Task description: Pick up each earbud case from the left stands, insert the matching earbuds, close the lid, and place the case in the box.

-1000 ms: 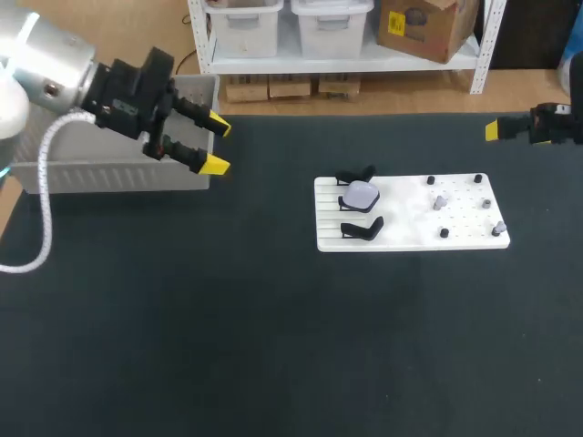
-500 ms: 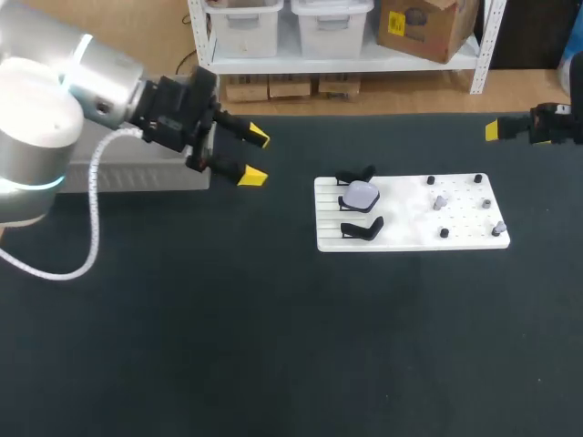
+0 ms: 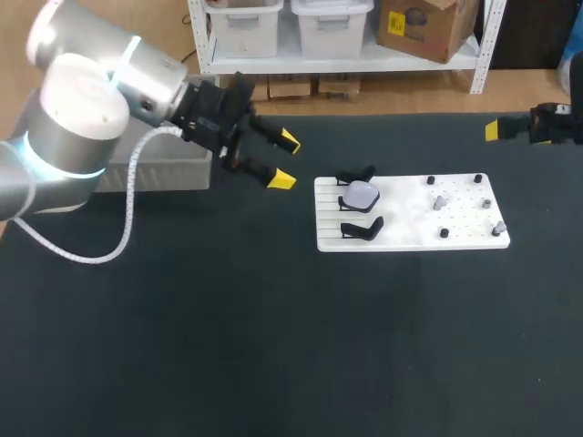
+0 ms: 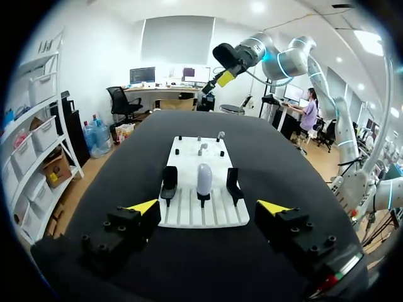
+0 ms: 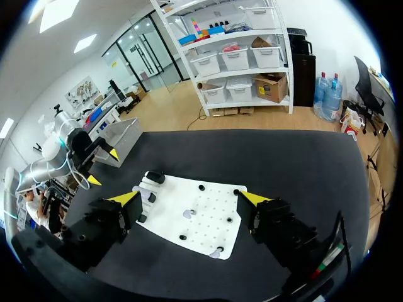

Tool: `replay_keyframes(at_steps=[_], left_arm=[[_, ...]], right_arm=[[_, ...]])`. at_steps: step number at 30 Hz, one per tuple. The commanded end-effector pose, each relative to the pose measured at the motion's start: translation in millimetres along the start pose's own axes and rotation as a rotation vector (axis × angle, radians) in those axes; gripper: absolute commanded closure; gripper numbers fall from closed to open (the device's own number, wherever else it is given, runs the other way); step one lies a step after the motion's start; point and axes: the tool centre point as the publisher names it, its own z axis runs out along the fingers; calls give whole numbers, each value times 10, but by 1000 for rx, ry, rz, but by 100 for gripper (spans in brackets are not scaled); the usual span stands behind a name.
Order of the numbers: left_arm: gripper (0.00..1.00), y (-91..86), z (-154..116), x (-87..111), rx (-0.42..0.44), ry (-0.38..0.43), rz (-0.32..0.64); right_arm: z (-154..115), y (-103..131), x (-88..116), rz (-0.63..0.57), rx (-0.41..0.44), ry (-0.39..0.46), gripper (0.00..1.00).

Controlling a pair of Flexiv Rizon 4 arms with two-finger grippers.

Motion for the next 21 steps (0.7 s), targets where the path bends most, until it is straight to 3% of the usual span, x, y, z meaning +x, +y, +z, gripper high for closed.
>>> replay_keyframes(at_steps=[1, 7, 15, 21], left_arm=[[0, 31, 90, -1, 32, 9, 1], [0, -14, 175, 32, 23, -6, -2], [0, -107, 303, 58, -10, -96, -4], [0, -101, 432, 89, -24, -79, 4]], right_arm=[[-1, 0, 1, 0, 0, 0, 0], [-1, 0, 1, 0, 0, 0, 0], [-1, 0, 1, 0, 0, 0, 0], [-1, 0, 1, 0, 0, 0, 0]])
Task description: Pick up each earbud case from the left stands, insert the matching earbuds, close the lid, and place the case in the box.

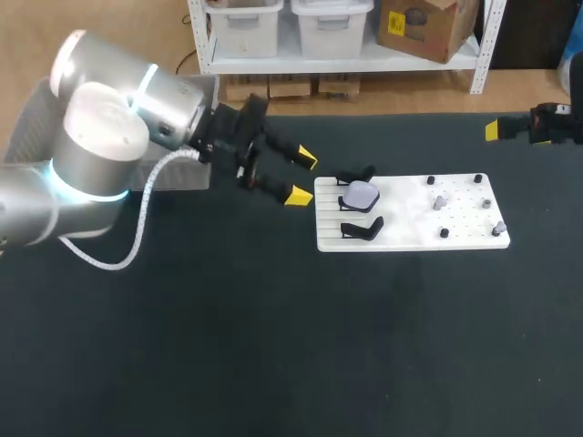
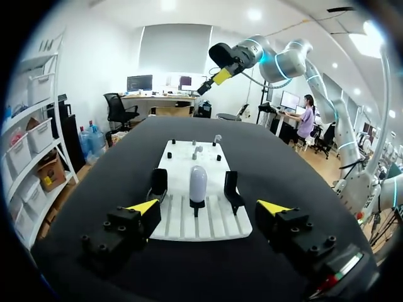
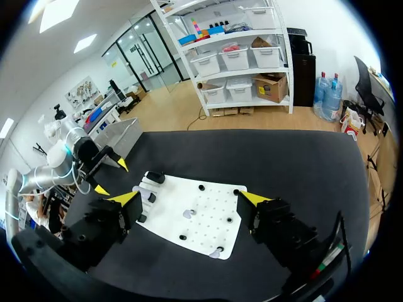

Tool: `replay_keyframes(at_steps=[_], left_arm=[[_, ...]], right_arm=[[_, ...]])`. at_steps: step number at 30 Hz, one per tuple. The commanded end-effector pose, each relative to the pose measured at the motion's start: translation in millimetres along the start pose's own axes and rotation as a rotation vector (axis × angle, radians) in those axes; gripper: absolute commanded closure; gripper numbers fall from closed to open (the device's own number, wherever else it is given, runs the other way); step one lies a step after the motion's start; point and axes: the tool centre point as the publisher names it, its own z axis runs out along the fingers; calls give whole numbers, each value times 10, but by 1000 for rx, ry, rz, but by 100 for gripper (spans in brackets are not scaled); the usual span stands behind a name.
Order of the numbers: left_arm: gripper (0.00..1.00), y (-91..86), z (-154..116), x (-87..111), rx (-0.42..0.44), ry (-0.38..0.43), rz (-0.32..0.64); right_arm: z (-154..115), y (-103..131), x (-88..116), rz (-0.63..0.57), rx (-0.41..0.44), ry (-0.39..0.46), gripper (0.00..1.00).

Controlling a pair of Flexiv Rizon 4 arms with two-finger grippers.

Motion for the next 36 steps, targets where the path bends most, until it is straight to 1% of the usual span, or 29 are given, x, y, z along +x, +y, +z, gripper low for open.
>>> replay_keyframes(at_steps=[1, 8, 14, 16, 17, 18, 19, 21, 24, 25, 27, 28, 29, 31, 35, 36], left_arm=[[0, -23, 85, 25, -45, 21, 5], [0, 33, 134, 7, -37, 7, 0], [0, 61, 240, 23, -27, -1, -9], [13, 63, 277, 17, -25, -5, -8], [14, 62, 296, 13, -21, -6, -6], [22, 59, 309, 8, -17, -10, -5], [23, 57, 323, 3, -13, -13, -4], [16, 59, 348, 3, -10, -13, -3], [19, 65, 379, -2, -7, -15, -3], [27, 67, 393, -5, -6, -17, -3], [50, 65, 421, -7, -4, -17, 0], [51, 67, 433, -5, -2, -16, 1], [48, 68, 440, -2, -1, -16, 1], [32, 74, 461, 3, 4, -16, 0], [27, 87, 498, 3, 11, -16, -2], [22, 93, 512, 1, 13, -17, -4]], right_arm=[[-1, 0, 1, 0, 0, 0, 0], [-1, 0, 1, 0, 0, 0, 0], [-1, 0, 1, 0, 0, 0, 0], [-1, 0, 1, 0, 0, 0, 0], [-1, 0, 1, 0, 0, 0, 0], [-1, 0, 1, 0, 0, 0, 0], [-1, 0, 1, 0, 0, 0, 0], [-1, 0, 1, 0, 0, 0, 0], [-1, 0, 1, 0, 0, 0, 0], [-1, 0, 1, 0, 0, 0, 0], [-1, 0, 1, 0, 0, 0, 0], [-1, 0, 1, 0, 0, 0, 0], [-1, 0, 1, 0, 0, 0, 0], [-1, 0, 1, 0, 0, 0, 0], [-1, 0, 1, 0, 0, 0, 0], [-1, 0, 1, 0, 0, 0, 0]])
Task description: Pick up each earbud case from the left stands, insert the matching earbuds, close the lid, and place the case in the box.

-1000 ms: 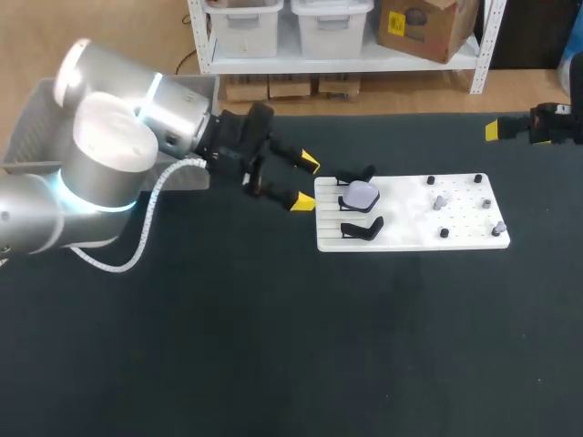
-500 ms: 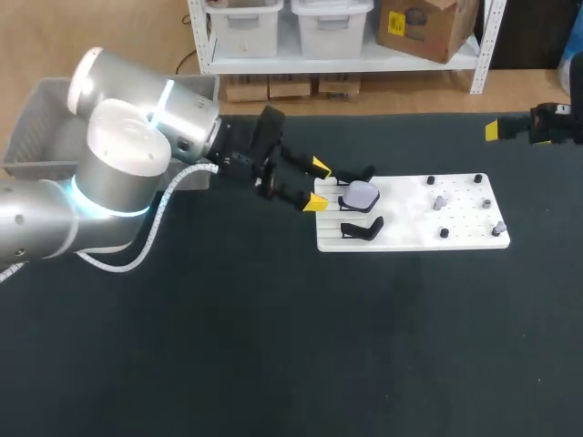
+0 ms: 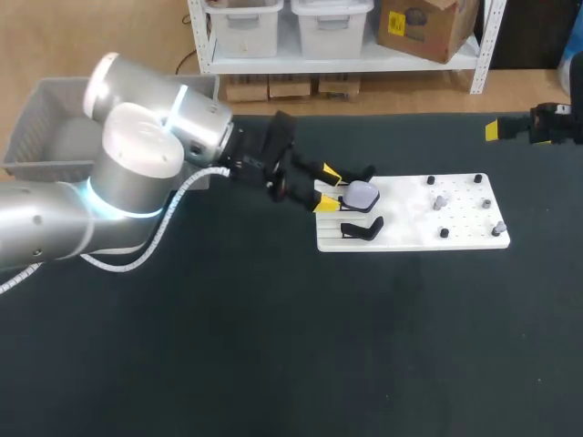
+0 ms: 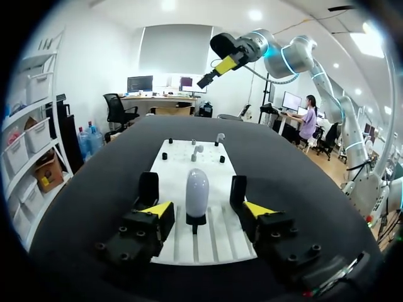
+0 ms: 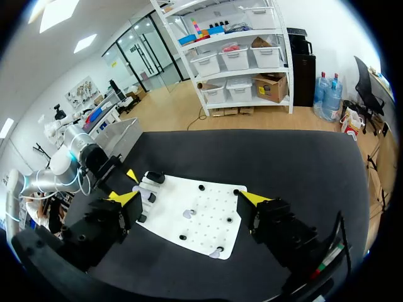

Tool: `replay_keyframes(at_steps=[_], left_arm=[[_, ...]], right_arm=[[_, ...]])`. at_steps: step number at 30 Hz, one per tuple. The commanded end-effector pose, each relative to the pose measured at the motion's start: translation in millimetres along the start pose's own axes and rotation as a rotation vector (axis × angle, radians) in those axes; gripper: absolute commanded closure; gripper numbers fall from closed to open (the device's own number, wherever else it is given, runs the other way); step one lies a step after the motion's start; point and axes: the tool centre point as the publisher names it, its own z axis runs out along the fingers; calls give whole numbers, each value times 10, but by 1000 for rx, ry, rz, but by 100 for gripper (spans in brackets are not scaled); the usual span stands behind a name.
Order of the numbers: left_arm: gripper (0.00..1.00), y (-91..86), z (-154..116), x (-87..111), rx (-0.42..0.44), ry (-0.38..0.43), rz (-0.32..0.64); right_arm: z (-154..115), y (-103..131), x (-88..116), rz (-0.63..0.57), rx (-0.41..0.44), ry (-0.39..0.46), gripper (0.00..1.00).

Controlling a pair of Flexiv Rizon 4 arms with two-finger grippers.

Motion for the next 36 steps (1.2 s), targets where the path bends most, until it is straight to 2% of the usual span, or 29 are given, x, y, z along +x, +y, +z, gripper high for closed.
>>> replay_keyframes(at_steps=[1, 3, 6, 12, 13, 14, 20, 22, 24, 29, 34, 36], left_arm=[[20, 67, 62, 8, 13, -1, -2], [19, 71, 86, 11, 15, 0, -3], [24, 71, 123, 13, 20, 2, -6], [25, 77, 183, 18, 26, 2, -11], [30, 77, 190, 15, 27, 2, -11], [42, 78, 197, 13, 28, 3, -11], [41, 100, 216, 13, 30, 7, -12], [38, 106, 223, 11, 30, 8, -14], [42, 109, 240, 14, 31, 10, -15], [37, 112, 273, 24, 35, 11, -20], [38, 121, 286, 25, 34, 12, -22], [50, 124, 288, 25, 34, 12, -23]], right_arm=[[0, 0, 1, 0, 0, 0, 0], [0, 0, 1, 0, 0, 0, 0], [0, 0, 1, 0, 0, 0, 0], [0, 0, 1, 0, 0, 0, 0], [0, 0, 1, 0, 0, 0, 0], [0, 0, 1, 0, 0, 0, 0], [0, 0, 1, 0, 0, 0, 0], [0, 0, 1, 0, 0, 0, 0], [0, 0, 1, 0, 0, 0, 0], [0, 0, 1, 0, 0, 0, 0], [0, 0, 1, 0, 0, 0, 0], [0, 0, 1, 0, 0, 0, 0]])
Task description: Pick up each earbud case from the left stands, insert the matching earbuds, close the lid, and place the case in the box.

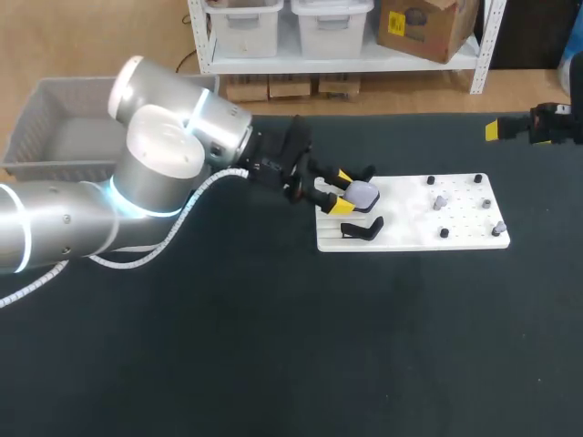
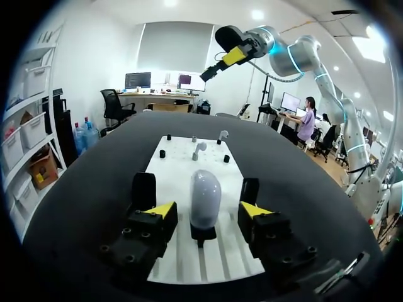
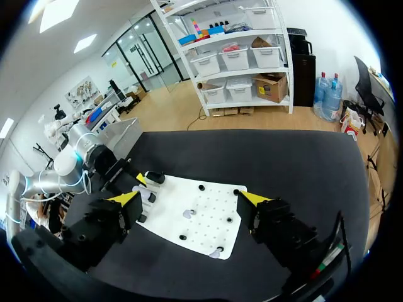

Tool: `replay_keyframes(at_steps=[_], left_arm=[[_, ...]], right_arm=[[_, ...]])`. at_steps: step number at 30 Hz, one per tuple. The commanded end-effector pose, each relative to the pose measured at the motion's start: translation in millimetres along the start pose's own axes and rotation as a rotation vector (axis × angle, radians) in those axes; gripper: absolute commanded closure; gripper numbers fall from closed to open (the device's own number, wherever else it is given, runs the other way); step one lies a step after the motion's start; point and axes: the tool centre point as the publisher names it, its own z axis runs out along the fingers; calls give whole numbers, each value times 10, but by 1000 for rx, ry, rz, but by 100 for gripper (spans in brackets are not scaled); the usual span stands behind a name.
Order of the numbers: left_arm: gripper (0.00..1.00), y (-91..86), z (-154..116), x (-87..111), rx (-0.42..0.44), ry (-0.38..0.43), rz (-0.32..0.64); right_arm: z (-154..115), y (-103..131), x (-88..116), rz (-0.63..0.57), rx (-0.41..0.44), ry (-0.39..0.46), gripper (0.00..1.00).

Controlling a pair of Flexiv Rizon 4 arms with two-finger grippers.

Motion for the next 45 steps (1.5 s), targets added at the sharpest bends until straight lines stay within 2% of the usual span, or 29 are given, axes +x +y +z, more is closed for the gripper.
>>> replay_keyframes(at_steps=[1, 6, 8, 12, 21, 22, 27, 32, 37, 45], left_arm=[[51, 40, 19, -1, 6, 3, 0], [52, 45, 29, 2, 9, -1, -4], [58, 46, 36, 7, 9, 0, -6], [54, 52, 53, 10, 15, 0, -6], [60, 66, 85, 0, 22, 0, -4], [63, 64, 90, -1, 23, 0, -4], [100, 46, 91, -12, 25, 1, 0], [100, -8, -13, -51, 17, -13, 17], [100, -108, -238, -171, 10, -71, 44], [100, -247, -590, -401, 49, -258, 53]], right_arm=[[-1, 0, 1, 0, 0, 0, 0], [-1, 0, 1, 0, 0, 0, 0], [-1, 0, 1, 0, 0, 0, 0], [-1, 0, 1, 0, 0, 0, 0], [-1, 0, 1, 0, 0, 0, 0], [-1, 0, 1, 0, 0, 0, 0], [-1, 0, 1, 0, 0, 0, 0], [-1, 0, 1, 0, 0, 0, 0], [-1, 0, 1, 0, 0, 0, 0], [-1, 0, 1, 0, 0, 0, 0]])
